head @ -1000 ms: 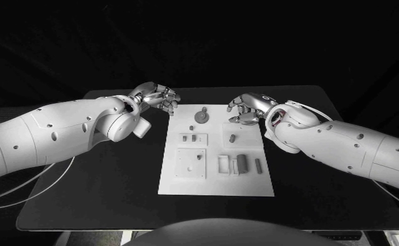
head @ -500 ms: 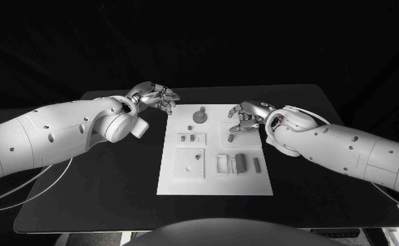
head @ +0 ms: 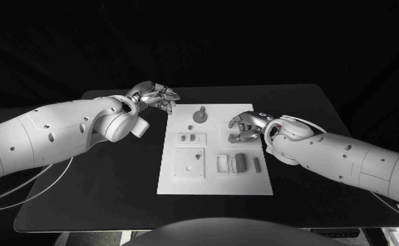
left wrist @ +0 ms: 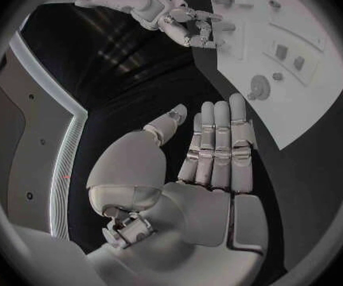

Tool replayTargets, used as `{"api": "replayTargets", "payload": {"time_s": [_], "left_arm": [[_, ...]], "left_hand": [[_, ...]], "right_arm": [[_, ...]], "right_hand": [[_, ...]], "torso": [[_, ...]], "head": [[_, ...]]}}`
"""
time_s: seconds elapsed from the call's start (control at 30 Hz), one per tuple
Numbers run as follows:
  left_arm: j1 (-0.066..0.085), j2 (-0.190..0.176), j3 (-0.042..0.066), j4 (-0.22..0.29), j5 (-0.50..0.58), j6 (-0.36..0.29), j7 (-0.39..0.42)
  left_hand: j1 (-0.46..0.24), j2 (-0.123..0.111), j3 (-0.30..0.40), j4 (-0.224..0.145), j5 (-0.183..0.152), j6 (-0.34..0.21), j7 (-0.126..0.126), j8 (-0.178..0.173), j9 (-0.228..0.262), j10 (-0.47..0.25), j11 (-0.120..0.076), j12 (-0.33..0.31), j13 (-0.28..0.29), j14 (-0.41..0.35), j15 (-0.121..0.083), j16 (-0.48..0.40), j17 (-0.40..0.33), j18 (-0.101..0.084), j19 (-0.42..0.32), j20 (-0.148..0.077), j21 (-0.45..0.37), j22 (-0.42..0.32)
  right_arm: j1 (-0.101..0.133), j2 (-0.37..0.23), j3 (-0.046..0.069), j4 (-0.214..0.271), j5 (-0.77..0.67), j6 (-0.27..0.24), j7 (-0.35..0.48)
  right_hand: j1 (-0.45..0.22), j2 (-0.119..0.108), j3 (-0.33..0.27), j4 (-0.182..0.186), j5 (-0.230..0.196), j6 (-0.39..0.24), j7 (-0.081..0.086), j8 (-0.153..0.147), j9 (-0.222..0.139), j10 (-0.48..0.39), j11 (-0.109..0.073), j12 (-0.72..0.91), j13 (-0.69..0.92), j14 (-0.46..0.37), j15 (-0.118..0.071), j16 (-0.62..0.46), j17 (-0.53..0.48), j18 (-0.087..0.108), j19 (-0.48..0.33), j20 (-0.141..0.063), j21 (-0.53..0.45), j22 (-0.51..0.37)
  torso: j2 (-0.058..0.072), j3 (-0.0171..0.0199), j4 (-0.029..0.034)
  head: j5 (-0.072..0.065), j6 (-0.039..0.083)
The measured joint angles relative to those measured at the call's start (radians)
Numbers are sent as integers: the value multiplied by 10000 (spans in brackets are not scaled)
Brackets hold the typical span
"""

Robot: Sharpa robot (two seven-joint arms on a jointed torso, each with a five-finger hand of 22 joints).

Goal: Assemble the parts on the task board

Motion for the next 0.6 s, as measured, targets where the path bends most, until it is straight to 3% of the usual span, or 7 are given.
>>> {"api": "replayTargets", "payload": {"time_s": [0.33, 0.5, 0.6], "left_arm": [[0, 3, -1, -14, 2, 0, 3], [0, 8, -1, -13, 2, 0, 3], [0, 8, -1, -12, 2, 1, 3]], "left_hand": [[0, 0, 0, 0, 0, 0, -1, 0, -20, 0, 0, 0, -1, 0, 0, 0, -10, -12, 0, 0, 0, -9], [1, 0, -27, -27, 0, -1, -1, 0, -33, 0, 0, 0, -2, 0, 0, 0, -9, -50, 1, 0, 0, -9], [1, 0, -27, -27, 0, 34, 34, 0, -43, 1, 0, 0, -2, 0, 0, 0, -10, -56, 1, 0, 0, -8]], "right_arm": [[-75, 197, 9, -234, -71, -35, 64], [-106, 263, 10, -329, -102, -59, 78], [-124, 286, 10, -385, -131, -84, 84]], "right_hand": [[217, 216, -28, -28, 40, 16, 22, 152, 25, 0, -1, 45, -1, -38, -35, 40, 9, 0, -11, 13, 0, -1], [312, 336, -28, -28, 79, 228, -40, 265, 44, 57, -57, 81, -1, -20, -52, 39, 9, 0, -11, 14, 1, -1], [463, 542, -28, -29, 79, 466, -158, 447, 101, 78, -151, 80, -12, 21, -133, 43, 8, 0, -10, 15, 2, -1]], "torso": [[3, 7, -7], [3, 6, -13], [2, 7, -13]], "head": [[58, -16], [60, -17], [61, -17]]}}
